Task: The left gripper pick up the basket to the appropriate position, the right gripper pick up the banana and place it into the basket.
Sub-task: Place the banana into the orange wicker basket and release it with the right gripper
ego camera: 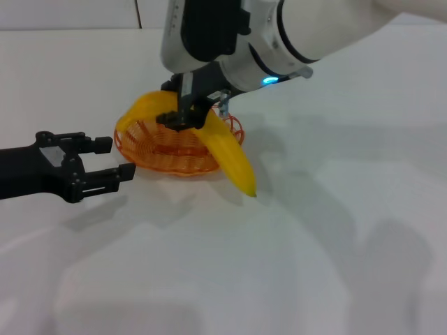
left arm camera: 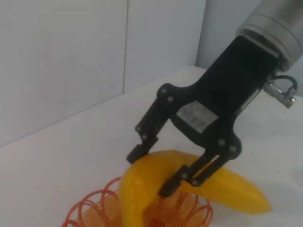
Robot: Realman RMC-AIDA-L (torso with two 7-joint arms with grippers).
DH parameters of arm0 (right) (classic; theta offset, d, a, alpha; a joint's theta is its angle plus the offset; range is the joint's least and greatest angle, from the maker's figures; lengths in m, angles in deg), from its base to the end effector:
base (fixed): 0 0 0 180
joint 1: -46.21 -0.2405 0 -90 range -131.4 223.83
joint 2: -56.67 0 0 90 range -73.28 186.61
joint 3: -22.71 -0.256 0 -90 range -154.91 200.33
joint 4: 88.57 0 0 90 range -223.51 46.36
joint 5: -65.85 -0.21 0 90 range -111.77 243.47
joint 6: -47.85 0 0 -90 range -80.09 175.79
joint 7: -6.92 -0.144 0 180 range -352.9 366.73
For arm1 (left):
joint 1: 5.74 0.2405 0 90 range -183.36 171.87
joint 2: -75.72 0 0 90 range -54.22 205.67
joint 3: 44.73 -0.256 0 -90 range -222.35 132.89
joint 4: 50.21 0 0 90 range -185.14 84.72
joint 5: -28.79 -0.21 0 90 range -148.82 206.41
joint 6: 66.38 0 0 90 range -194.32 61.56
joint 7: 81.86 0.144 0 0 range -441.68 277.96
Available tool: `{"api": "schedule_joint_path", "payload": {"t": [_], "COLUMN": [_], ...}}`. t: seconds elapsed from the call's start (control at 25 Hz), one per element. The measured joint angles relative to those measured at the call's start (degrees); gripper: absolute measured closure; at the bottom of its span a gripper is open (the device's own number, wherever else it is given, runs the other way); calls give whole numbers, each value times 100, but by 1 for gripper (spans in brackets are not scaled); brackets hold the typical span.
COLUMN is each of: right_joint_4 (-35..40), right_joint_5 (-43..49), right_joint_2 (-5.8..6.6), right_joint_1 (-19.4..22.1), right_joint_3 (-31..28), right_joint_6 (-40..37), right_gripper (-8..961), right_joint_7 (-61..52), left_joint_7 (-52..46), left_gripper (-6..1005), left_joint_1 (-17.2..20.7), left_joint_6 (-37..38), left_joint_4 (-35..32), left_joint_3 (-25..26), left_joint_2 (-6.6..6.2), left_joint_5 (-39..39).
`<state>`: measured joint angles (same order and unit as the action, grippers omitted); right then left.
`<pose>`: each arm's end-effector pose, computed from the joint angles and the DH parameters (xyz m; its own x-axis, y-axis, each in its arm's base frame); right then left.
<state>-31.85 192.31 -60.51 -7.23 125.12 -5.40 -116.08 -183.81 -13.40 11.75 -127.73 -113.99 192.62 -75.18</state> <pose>0.0665 0.4005 -0.0976 0.9888 0.0394 0.1440 0.0838 -0.9446 -0.3173 -0.2453 0.2957 0.0437 0.8665 0.3355 0.3696 0.4595 -0.8252 -0.3285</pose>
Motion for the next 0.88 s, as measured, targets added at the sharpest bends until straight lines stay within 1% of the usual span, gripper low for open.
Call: {"api": "schedule_joint_path", "payload": {"t": [0.28,0.56,0.88], "right_joint_4": [-9,-142,-578], "right_joint_5": [-7,-14,-176], "right_joint_2": [-13,-24,-40], "right_joint_1": [-79,-158,-402], "right_joint_3": [162,521,793], "right_joint_6": [326,758,1026], "right_gripper": [462,462,462], "right_joint_7": [-6,-31,-40], "left_joint_7": [0,0,0], "left_gripper": [353,354,352], "left_joint_1": [-64,-77,-98], "left_joint_6": [0,0,0], "left_joint_4": [18,18,67], "left_joint_3": [-13,-18,-17], "left_joint_2": [-1,-1,-1], "left_joint_5": [-11,-8,-4]}}
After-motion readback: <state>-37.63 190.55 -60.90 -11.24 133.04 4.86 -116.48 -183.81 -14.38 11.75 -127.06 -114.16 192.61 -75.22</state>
